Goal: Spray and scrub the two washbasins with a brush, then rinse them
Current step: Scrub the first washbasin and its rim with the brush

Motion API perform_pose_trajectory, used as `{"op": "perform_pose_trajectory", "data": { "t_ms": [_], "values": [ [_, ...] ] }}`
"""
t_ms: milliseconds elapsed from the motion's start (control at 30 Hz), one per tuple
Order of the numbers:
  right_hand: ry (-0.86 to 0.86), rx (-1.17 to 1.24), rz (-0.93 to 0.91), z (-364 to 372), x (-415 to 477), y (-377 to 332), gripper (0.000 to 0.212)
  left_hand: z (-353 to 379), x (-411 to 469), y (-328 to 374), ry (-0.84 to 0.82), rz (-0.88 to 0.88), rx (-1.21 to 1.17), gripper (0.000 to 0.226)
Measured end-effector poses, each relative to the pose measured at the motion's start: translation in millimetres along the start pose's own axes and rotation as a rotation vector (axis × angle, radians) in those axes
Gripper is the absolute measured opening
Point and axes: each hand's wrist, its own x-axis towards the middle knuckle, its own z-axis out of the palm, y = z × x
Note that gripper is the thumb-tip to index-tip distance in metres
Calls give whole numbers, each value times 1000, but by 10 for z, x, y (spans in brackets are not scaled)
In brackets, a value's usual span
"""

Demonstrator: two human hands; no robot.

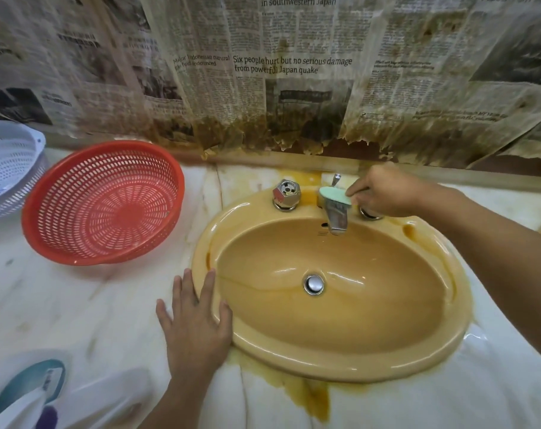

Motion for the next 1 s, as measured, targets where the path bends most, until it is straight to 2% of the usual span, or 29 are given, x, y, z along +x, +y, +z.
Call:
{"op": "perform_pose_trajectory", "data": {
  "t_ms": [133, 333, 533, 767, 933, 1000],
  "values": [
    [-10, -14, -2, -136, -17, 103, 23, 1, 2, 5, -3, -4, 5, 67],
    [78, 6, -17, 150, 300, -77, 29, 16, 20, 3, 5, -6, 5, 68],
    [46, 21, 5, -69, 180, 58, 21, 10, 41, -2, -8, -12, 1, 68],
    [68, 4, 38, 142, 441, -139, 22, 4, 71, -19, -23, -19, 7, 67],
    [-80, 71, -23, -207, 67, -26, 13, 8, 94, -13, -29, -33, 13, 66],
    [-15, 51, -33, -154, -22, 2, 15, 1, 104, -6, -30, -34, 20, 66]
  ]
}}
